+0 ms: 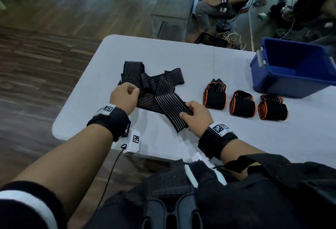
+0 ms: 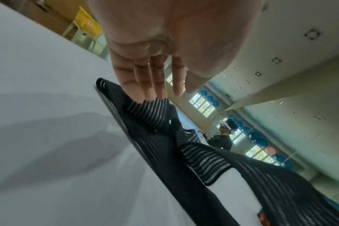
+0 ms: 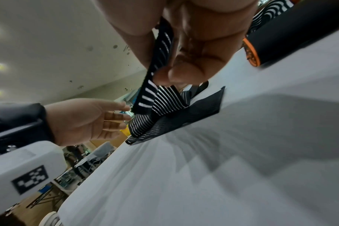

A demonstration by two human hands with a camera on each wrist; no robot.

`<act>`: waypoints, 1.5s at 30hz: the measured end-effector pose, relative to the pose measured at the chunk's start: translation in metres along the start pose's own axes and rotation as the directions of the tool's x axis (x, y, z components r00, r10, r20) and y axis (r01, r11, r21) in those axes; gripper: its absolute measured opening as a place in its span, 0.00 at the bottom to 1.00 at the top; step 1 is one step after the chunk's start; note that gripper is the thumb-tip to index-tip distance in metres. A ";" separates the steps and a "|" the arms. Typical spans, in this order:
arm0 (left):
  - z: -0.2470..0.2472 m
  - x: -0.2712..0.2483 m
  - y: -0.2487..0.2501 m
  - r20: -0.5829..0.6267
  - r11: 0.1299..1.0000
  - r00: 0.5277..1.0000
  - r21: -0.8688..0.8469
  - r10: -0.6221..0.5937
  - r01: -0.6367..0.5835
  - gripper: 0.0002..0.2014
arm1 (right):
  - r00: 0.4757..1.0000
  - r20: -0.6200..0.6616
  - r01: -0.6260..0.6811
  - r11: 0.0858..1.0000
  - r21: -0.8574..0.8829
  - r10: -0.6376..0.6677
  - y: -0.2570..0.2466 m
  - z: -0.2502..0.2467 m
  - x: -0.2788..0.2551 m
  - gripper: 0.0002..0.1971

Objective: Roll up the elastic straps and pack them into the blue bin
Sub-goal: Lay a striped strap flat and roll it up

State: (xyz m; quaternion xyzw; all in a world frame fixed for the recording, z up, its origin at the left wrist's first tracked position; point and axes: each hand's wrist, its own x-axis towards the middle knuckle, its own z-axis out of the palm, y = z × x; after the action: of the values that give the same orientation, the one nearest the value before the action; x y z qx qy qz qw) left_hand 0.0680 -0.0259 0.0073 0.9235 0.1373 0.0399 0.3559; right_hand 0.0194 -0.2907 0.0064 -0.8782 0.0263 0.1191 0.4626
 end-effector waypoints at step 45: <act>-0.127 0.052 0.094 -0.045 0.892 0.900 -0.115 0.434 -0.436 0.08 | 0.924 -0.109 0.382 0.905 0.185 -0.367 -0.174 -0.060 0.049 0.15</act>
State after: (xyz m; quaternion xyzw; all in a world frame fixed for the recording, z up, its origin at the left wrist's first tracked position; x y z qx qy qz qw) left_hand 0.1174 0.0048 0.1632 0.9069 -0.0722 0.1353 0.3923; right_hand 0.1050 -0.2376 0.1675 -0.8187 -0.1142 -0.0068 0.5627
